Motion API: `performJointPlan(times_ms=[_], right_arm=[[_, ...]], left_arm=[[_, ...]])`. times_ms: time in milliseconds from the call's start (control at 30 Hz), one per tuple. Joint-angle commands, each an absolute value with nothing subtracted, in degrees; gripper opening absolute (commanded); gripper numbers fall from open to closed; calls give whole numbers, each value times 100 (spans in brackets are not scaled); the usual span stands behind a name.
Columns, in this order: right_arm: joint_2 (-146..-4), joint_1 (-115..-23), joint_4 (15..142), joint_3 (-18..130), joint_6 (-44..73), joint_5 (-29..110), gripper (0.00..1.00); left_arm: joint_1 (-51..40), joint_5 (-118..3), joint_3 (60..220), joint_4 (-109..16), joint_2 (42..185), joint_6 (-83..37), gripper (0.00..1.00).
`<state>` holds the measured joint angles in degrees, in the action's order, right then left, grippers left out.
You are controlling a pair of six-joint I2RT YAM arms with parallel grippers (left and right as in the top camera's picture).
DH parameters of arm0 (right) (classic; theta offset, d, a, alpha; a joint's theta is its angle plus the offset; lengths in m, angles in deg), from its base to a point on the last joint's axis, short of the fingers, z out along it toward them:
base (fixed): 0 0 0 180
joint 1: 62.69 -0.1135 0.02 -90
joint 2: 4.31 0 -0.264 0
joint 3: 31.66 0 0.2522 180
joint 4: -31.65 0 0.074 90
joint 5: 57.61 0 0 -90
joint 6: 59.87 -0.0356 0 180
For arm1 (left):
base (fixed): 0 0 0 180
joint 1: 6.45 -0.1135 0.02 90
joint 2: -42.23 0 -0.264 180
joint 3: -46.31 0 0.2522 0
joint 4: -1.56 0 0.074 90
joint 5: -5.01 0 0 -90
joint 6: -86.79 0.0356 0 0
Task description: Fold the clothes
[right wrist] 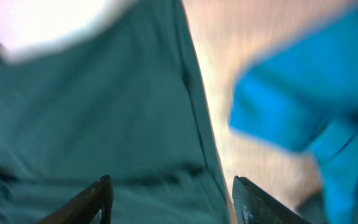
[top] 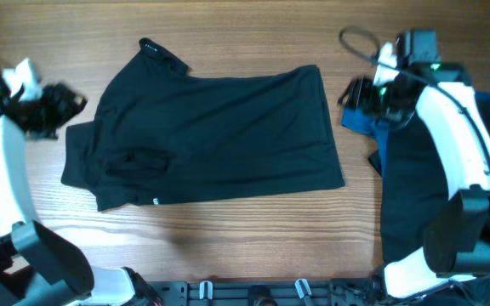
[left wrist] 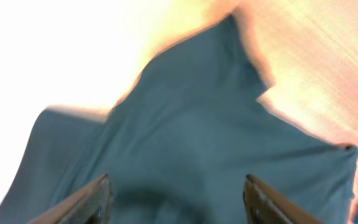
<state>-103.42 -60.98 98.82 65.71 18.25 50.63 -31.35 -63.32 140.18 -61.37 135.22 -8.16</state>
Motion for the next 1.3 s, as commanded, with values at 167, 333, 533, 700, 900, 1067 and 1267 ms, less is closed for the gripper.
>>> performJointPlan(times_ms=[167,333,533,700,900,1067,1267], right_arm=[[-10176,-6085,9523,7164,1497,5450,62],[-10202,-6085,9821,7161,1508,5441,62],[-10202,-6085,9908,7161,1497,5428,63],[-10204,-6085,9906,7161,1497,5424,63],[-10204,-6085,9908,7161,1500,5424,63],[-10215,-6085,9904,7159,1504,5290,63],[-10517,-6091,9563,7004,1515,4932,62]], left_arm=[[-943,-7801,14386,-3907,14840,-552,72],[-897,-7801,14630,-2563,16234,-1236,74],[-908,-7849,14661,-948,17150,-1743,80],[-895,-7849,14661,-201,17629,-2049,67],[-895,-7749,14661,36,17734,-2569,5],[-987,-7392,14661,-78,17124,-2770,4],[-1183,-7397,14661,-1674,15970,-2370,4]])
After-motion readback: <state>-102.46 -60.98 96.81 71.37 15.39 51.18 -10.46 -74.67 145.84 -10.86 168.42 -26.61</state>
